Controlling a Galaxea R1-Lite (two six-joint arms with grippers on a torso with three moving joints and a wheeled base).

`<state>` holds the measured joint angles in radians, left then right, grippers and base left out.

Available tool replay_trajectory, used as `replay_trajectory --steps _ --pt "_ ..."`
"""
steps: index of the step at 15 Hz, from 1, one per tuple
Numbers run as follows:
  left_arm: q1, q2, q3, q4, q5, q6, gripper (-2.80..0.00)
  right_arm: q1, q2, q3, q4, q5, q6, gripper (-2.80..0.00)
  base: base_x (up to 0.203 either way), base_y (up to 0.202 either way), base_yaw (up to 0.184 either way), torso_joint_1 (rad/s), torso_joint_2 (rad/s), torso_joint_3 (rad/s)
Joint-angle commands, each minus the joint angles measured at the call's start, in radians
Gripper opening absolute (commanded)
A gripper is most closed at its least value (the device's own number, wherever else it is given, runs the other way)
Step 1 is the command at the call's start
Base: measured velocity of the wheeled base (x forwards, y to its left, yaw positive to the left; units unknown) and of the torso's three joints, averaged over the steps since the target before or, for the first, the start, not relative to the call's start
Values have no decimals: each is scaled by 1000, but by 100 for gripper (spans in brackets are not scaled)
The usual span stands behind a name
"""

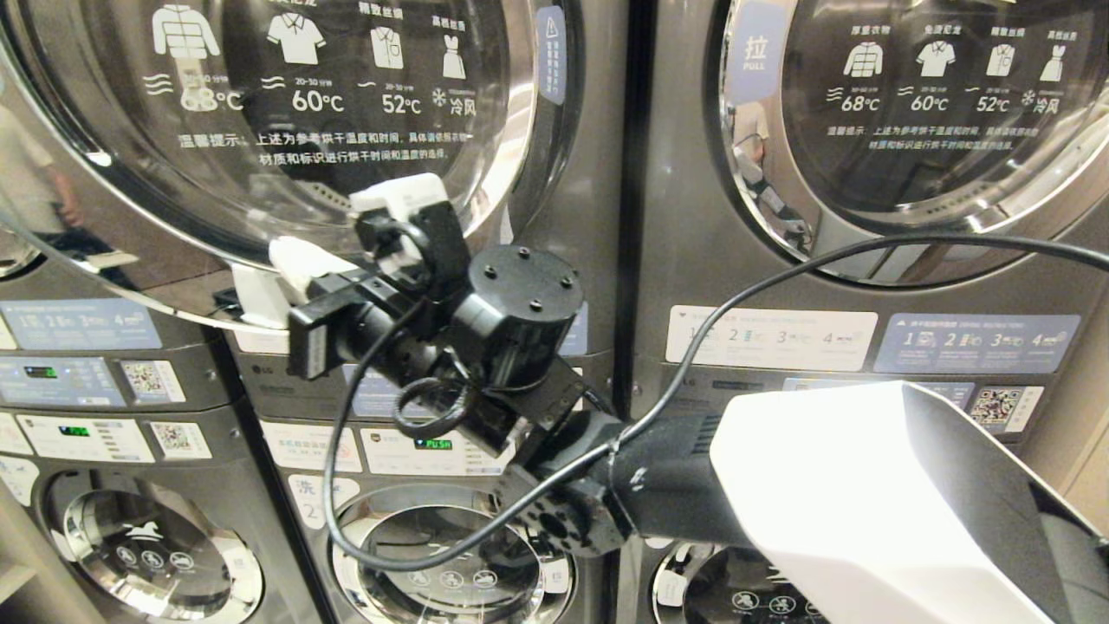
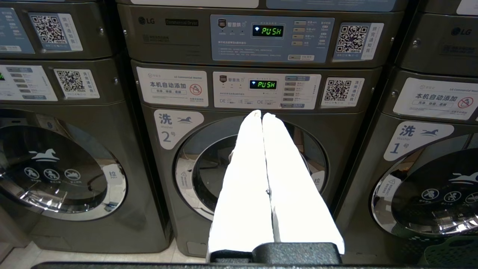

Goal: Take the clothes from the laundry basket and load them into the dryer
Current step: Close the dryer

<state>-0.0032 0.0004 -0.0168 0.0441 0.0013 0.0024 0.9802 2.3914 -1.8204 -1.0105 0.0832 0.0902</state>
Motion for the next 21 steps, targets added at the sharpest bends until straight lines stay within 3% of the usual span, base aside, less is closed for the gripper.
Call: replay_trajectory --steps 1,3,5,7,10,13,16,18,21 --pt "0 -3 0 0 0 1 -280 -70 -100 174 -36 5 -1 -280 0 0 0 0 0 0" --pt "0 -3 0 0 0 1 -280 -239 -240 526 -120 37 -4 -280 0 0 0 0 0 0" --pt "0 -3 0 0 -1 1 -280 -501 -373 755 -203 124 -5 -280 0 0 0 0 0 0" --pt "0 -3 0 0 0 1 -280 -772 -548 924 -259 246 -7 -280 0 0 0 0 0 0" --pt "0 -3 0 0 0 2 -280 -988 -822 1064 -204 357 -8 -280 0 0 0 0 0 0" --pt "0 -3 0 0 0 2 -280 -1141 -1105 1115 140 385 -15 -280 0 0 0 0 0 0" --pt "0 -3 0 0 -1 4 -280 -1210 -1384 1254 486 373 -33 -280 0 0 0 0 0 0" --pt "0 -3 0 0 0 2 -280 -1229 -1467 1473 570 338 -112 -280 0 0 0 0 0 0" --pt "0 -3 0 0 0 2 -280 -1240 -1643 1766 640 222 -231 -280 0 0 0 0 0 0"
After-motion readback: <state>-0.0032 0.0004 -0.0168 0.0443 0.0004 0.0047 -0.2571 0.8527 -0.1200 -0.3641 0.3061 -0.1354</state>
